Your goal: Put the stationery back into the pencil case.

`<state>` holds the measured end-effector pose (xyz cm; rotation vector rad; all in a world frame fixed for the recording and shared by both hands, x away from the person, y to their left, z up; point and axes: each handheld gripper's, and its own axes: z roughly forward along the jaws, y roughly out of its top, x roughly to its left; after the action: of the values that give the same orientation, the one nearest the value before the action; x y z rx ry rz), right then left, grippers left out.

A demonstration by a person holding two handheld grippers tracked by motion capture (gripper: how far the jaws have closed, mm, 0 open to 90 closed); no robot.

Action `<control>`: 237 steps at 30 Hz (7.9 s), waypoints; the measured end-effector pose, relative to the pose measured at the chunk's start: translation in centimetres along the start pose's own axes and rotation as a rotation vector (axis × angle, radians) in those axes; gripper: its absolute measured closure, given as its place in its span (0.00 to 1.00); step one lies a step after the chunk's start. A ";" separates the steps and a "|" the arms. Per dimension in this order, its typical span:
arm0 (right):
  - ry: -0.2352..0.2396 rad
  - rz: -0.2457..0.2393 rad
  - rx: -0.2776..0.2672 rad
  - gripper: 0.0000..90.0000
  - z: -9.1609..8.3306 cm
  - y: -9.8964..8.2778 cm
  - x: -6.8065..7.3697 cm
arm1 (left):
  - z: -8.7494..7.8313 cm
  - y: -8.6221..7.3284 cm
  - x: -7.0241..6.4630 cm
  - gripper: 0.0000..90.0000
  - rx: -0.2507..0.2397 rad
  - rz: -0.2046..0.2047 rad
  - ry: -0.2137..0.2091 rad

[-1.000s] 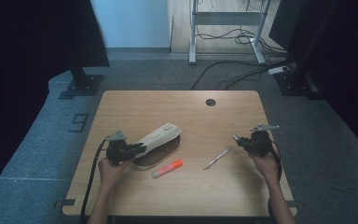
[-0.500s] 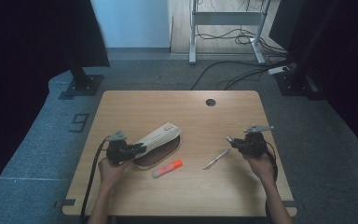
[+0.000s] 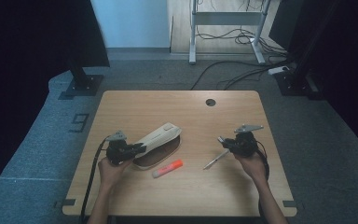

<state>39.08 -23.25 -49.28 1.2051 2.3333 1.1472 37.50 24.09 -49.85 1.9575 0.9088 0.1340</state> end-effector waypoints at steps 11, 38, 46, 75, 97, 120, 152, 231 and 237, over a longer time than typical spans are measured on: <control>0.030 -0.033 0.003 0.80 1.2 1.1 1.5 | 0.0 0.0 0.0 0.83 0.002 0.000 0.001; 0.092 -0.102 0.046 0.80 5.2 2.9 5.2 | 0.0 0.1 -0.1 0.83 0.007 0.008 -0.001; 0.112 -0.121 0.050 0.80 6.7 3.7 6.3 | 0.0 0.1 -0.2 0.83 0.005 0.006 -0.001; 0.126 -0.170 0.080 0.80 11.4 6.2 9.1 | -0.3 0.2 -0.2 0.83 -0.003 0.007 -0.003; 0.111 -0.189 0.103 0.80 14.3 7.0 9.8 | -0.1 0.2 -0.4 0.83 -0.007 0.011 -0.015; 0.093 -0.186 0.107 0.71 16.3 7.4 10.3 | 0.1 0.3 -0.7 0.83 -0.005 0.027 -0.028; 0.112 -0.201 0.115 0.36 10.8 6.7 8.8 | 0.2 0.2 -0.6 0.83 0.002 0.023 -0.020; 0.014 -0.151 0.191 0.44 5.3 -1.5 1.6 | 0.3 0.2 -0.5 0.82 0.010 0.018 -0.029; 0.023 -0.161 0.190 0.56 5.4 -1.3 1.5 | 0.3 0.2 -0.5 0.82 0.010 0.018 -0.029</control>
<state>40.38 -19.65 -53.54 1.0437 2.5511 0.9089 37.34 23.51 -49.70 1.9728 0.8745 0.1113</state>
